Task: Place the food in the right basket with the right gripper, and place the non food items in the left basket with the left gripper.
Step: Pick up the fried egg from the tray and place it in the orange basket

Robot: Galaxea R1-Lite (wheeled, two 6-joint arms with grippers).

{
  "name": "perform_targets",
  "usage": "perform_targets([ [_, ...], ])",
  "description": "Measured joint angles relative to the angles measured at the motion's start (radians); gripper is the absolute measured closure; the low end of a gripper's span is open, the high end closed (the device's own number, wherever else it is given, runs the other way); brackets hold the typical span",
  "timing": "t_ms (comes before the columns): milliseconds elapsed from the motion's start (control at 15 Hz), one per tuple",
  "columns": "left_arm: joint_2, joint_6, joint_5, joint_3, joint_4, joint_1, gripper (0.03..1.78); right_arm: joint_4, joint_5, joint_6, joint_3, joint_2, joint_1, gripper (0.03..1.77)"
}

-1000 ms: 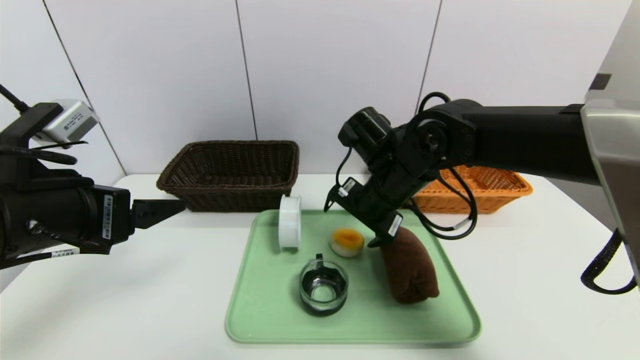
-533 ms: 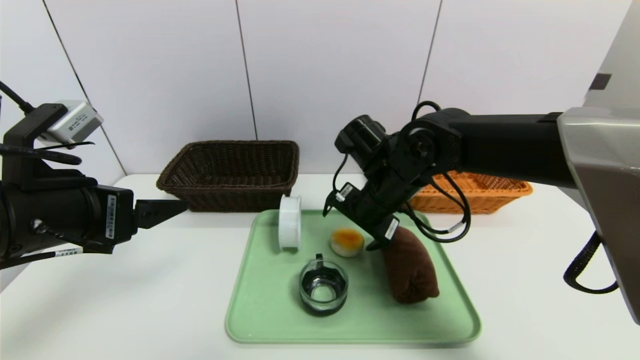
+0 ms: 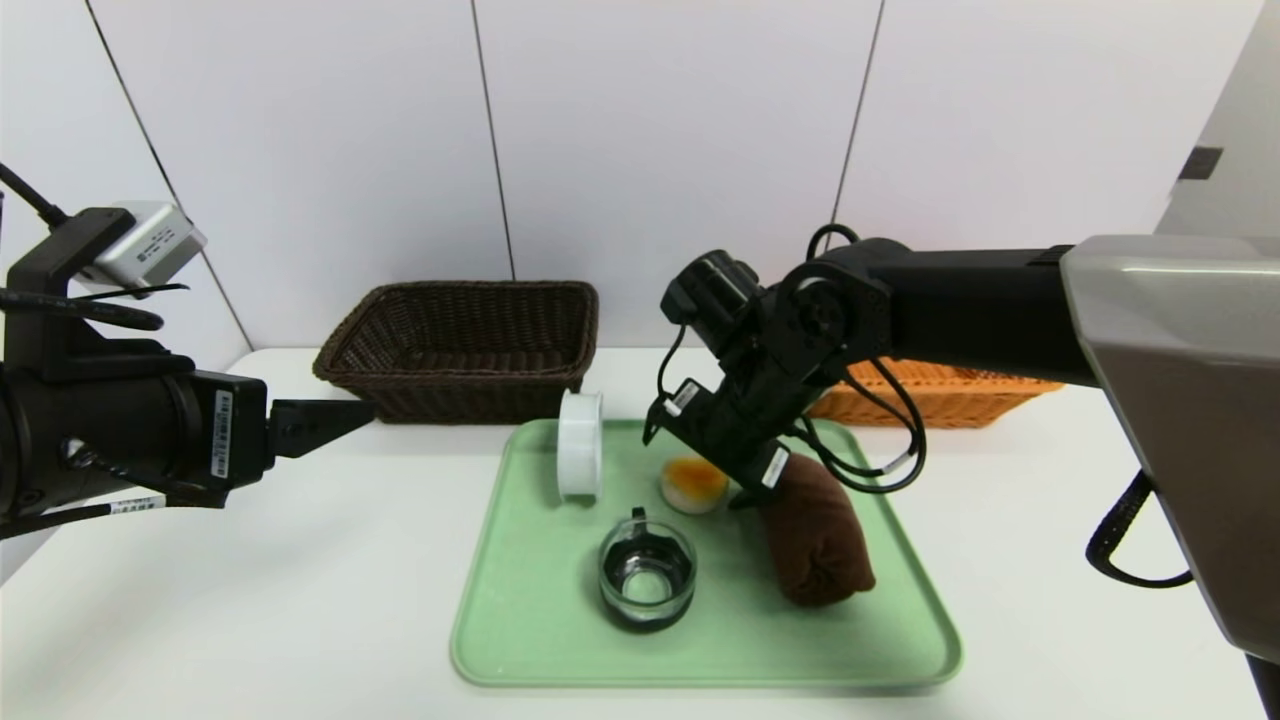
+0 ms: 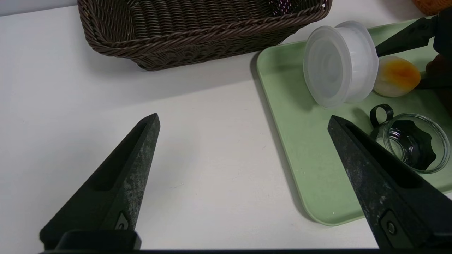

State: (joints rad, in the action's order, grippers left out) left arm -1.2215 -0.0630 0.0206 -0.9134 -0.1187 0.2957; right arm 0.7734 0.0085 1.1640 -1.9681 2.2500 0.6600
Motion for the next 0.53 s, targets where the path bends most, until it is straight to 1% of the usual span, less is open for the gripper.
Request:
perform_targets([
  [333, 0.0, 0.0, 0.0, 0.0, 0.001, 0.0, 0.12, -0.001, 0.0, -0.002, 0.0, 0.009, -0.001, 0.1],
  [533, 0.0, -0.001, 0.0, 0.0, 0.001, 0.0, 0.12, 0.0, -0.001, -0.007, 0.0, 0.012, -0.001, 0.6],
])
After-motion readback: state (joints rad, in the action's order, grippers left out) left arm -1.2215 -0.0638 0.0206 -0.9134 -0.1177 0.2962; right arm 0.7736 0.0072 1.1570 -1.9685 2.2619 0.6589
